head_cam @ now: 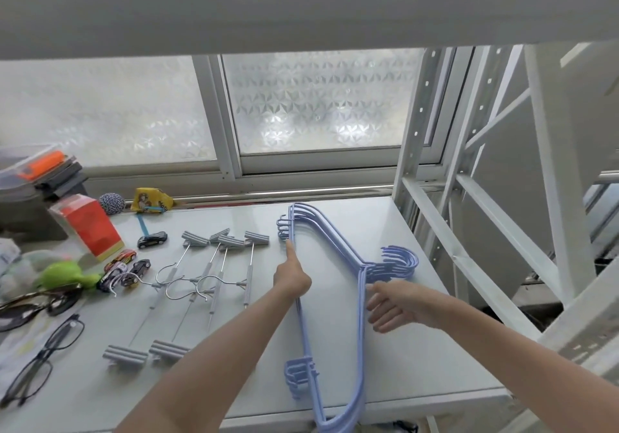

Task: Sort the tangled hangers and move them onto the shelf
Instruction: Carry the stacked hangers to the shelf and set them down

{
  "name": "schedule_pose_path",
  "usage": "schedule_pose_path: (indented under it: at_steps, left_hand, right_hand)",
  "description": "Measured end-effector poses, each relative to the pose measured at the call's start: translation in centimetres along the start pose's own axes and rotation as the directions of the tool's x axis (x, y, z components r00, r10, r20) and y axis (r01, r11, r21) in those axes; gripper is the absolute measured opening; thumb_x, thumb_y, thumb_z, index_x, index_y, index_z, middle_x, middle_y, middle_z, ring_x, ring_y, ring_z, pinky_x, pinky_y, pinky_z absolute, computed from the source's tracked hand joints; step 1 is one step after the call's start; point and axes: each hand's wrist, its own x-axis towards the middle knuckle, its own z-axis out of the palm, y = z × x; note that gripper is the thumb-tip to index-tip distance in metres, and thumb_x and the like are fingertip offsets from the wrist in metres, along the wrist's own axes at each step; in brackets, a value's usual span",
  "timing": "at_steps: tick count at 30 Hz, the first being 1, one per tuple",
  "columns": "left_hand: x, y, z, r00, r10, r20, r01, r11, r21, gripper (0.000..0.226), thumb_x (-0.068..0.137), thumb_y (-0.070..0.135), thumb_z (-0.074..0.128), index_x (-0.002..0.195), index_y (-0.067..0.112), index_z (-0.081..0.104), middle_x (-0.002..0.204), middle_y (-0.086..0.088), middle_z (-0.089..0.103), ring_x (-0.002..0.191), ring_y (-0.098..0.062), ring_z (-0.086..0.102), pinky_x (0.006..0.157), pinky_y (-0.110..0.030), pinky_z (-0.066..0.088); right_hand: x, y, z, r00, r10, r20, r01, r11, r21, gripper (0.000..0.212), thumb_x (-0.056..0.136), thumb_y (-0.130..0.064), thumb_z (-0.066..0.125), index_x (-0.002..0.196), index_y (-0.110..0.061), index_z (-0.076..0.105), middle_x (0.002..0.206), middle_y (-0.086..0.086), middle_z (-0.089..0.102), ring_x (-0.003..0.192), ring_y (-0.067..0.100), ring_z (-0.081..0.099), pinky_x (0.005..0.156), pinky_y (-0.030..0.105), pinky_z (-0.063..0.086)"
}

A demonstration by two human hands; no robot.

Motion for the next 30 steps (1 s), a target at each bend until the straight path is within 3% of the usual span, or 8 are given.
schedule_pose_path:
  at_steps: [2,5,8,12,18,22,27,30]
  left_hand:
    - [-0.3,-0.1,0.4,1.0,-0.023,-0.019,0.021,0.995,-0.093,0.078,0.092,0.011,0.041,0.151,0.02,-0.01,0.129,-0.02,0.056,0.117,-0.035,0.054,0.097,-0.036,0.044]
    - [-1.1,-0.5,1.3,0.995,-0.093,-0.026,0.081,0.954,-0.288,0.069,0.095,0.022,0.036,0.151,0.017,-0.004,0.142,-0.018,0.046,0.125,-0.034,0.048,0.102,-0.037,0.039]
    - [-2.3,-1.1,1.9,0.995,-0.096,0.041,0.102,0.817,-0.568,0.065,0.096,0.021,0.035,0.152,0.02,0.002,0.151,-0.011,0.035,0.135,-0.029,0.036,0.109,-0.036,0.03]
    - [-2.3,-2.1,2.3,0.99,-0.077,0.118,0.14,0.617,-0.775,0.051,0.099,0.023,0.029,0.149,0.018,0.021,0.158,-0.001,0.018,0.146,-0.019,0.018,0.118,-0.036,0.015]
    - [-0.2,-2.7,2.6,0.983,-0.086,0.161,0.18,0.588,-0.789,0.055,0.096,0.035,0.034,0.147,0.017,0.027,0.157,-0.001,0.023,0.145,-0.02,0.021,0.121,-0.039,0.014]
    - [3.0,-3.7,4.2,0.984,-0.069,0.163,0.173,0.561,-0.809,0.07,0.078,0.05,0.04,0.14,0.018,0.039,0.154,-0.005,0.032,0.141,-0.024,0.032,0.118,-0.046,0.024]
    - [2.2,-2.1,3.5,0.982,-0.057,0.183,0.187,0.489,-0.852,0.063,0.089,0.039,0.04,0.146,0.014,0.029,0.153,-0.006,0.032,0.139,-0.024,0.034,0.116,-0.041,0.028]
    - [1.5,-1.6,3.2,0.987,-0.065,0.144,0.157,0.517,-0.842,0.061,0.091,0.033,0.041,0.146,0.009,0.028,0.153,-0.009,0.032,0.139,-0.025,0.031,0.115,-0.039,0.025]
  right_hand:
    - [0.4,1.1,0.2,0.984,-0.086,-0.155,0.099,0.992,0.073,0.035,0.096,-0.029,0.042,0.096,0.002,0.059,0.094,0.021,0.058,0.072,0.022,0.057,0.082,0.036,0.053]
    - [1.8,3.8,1.8,0.934,-0.179,-0.309,0.234,0.96,0.153,0.046,0.098,-0.027,0.039,0.118,0.012,0.051,0.131,0.033,0.049,0.113,0.04,0.055,0.109,0.05,0.034]
    - [3.2,5.7,4.7,0.911,-0.227,-0.345,0.346,0.876,0.335,0.048,0.098,-0.032,0.037,0.142,-0.014,0.037,0.152,0.004,0.036,0.139,0.018,0.035,0.12,0.043,0.022]
    - [2.9,4.9,8.6,0.876,-0.227,-0.425,0.439,0.739,0.51,0.046,0.099,-0.022,0.035,0.144,-0.025,0.03,0.141,-0.009,0.042,0.129,0.014,0.042,0.117,0.037,0.027]
    - [3.8,4.0,10.2,0.852,-0.2,-0.484,0.45,0.752,0.481,0.061,0.089,-0.029,0.043,0.147,-0.024,0.026,0.151,0.0,0.036,0.138,0.021,0.036,0.117,0.045,0.027]
    - [4.4,3.8,9.6,0.846,-0.185,-0.499,0.446,0.758,0.476,0.06,0.09,-0.027,0.042,0.147,-0.022,0.026,0.152,0.001,0.036,0.138,0.02,0.036,0.117,0.044,0.026]
    - [5.3,3.5,8.5,0.852,-0.207,-0.48,0.455,0.746,0.487,0.053,0.098,-0.016,0.037,0.148,-0.017,0.022,0.153,0.0,0.031,0.14,0.017,0.031,0.12,0.039,0.021]
    - [5.4,3.6,8.3,0.848,-0.22,-0.483,0.454,0.772,0.445,0.052,0.098,-0.017,0.036,0.148,-0.017,0.021,0.154,0.0,0.029,0.141,0.017,0.029,0.12,0.038,0.019]
